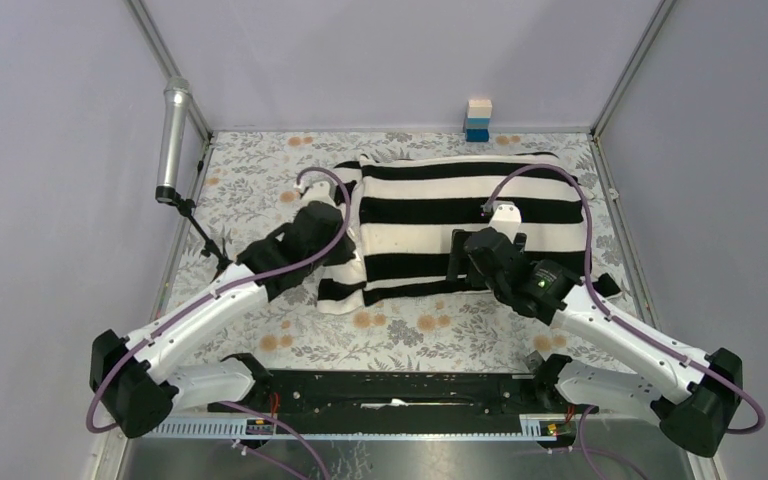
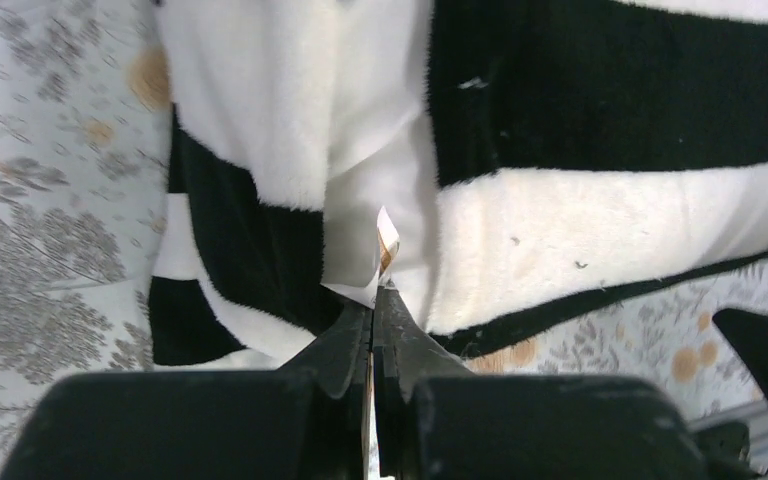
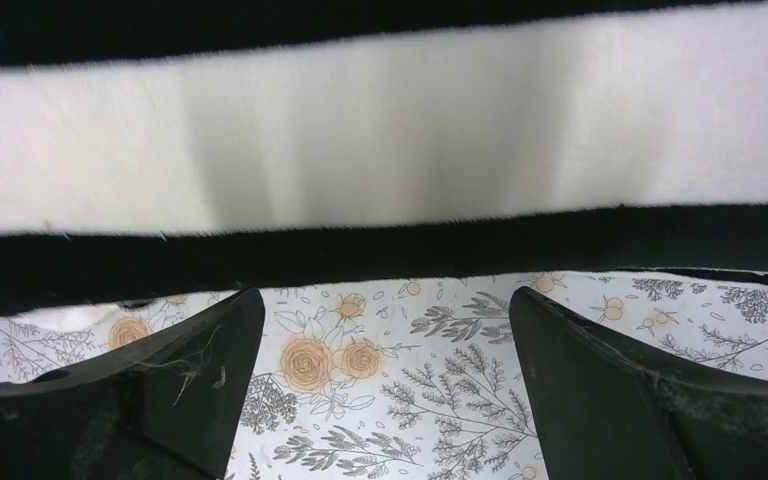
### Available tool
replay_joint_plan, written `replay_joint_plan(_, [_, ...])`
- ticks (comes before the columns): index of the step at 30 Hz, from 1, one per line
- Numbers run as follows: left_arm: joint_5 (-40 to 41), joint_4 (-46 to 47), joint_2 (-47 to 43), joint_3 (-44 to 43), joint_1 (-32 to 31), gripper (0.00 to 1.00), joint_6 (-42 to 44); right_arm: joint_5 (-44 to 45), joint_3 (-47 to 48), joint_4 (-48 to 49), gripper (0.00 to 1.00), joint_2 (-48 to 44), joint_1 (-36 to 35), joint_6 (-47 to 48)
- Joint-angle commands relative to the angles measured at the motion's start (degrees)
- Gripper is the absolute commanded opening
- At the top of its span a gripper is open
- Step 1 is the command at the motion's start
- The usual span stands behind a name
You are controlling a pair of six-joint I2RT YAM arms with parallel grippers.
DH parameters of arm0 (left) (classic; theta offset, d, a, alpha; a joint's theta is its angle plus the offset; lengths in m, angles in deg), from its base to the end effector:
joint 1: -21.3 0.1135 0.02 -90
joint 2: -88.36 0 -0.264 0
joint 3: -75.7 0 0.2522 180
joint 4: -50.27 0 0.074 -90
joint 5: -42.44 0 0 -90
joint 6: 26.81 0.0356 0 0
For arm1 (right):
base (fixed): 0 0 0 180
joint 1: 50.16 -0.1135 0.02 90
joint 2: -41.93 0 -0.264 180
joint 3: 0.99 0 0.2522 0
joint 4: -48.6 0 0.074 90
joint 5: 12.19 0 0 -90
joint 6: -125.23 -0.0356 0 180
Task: Put the pillow into the pillowcase
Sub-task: Stuff the pillow into the pillowcase.
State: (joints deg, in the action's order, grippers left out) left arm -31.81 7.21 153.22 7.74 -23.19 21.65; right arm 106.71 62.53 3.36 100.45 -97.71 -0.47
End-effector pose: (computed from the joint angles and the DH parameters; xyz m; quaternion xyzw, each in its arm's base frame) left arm 0.1799 -0.1632 0.2966 -0.0348 0.8988 -0.1950 0.3910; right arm 0.1569 0.1460 0.2927 0.0137 0.8846 0.1014 0.4549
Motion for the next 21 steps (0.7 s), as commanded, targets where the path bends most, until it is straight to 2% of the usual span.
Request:
replay_joint_plan(1, [-1.79,1.09,-1.04,-5.57,6.04,0.0,3.27,5.63,-0.8,0.67,1.0,-1.61,0.44,0.57])
replay_joint_plan(4, [-5.31,1.16,0.07,-6.5,9.61,0.0,3.65,8.31,-0.62,4.15,1.0,1.77,0.53,3.58])
replay_joint_plan(7, [-8.59,1.31,1.56,-7.49,12.55,0.0,3.81,6.8,1.53,8.93,1.0,7.24,0.69,7.11])
replay_joint_plan(11, [-13.51,2.0,5.28,-11.45,16.33,0.0,4.55,6.37,9.21,10.58,1.0,15.41,0.86,11.74])
replay_joint_plan(14, [-16.24,1.43,9.02,-14.16,18.09,0.0,4.92,-0.36,15.66,11.21,0.97,17.89,0.48,13.18])
replay_joint_plan(15, [-17.65,1.77,9.67,-14.44,18.5,0.0,4.87,-1.75,16.93,11.77,0.97,18.36,-1.18,13.28])
replay_joint_plan(18, [-22.02,1.53,11.77,-16.46,19.25,0.0,4.32,2.82,20.31,11.74,0.99,21.14,-9.55,14.42])
replay_joint_plan(21, [-24.67,1.12,12.08,-18.52,19.27,0.0,3.52,4.42,22.09,13.65,1.0,22.82,-12.85,12.93])
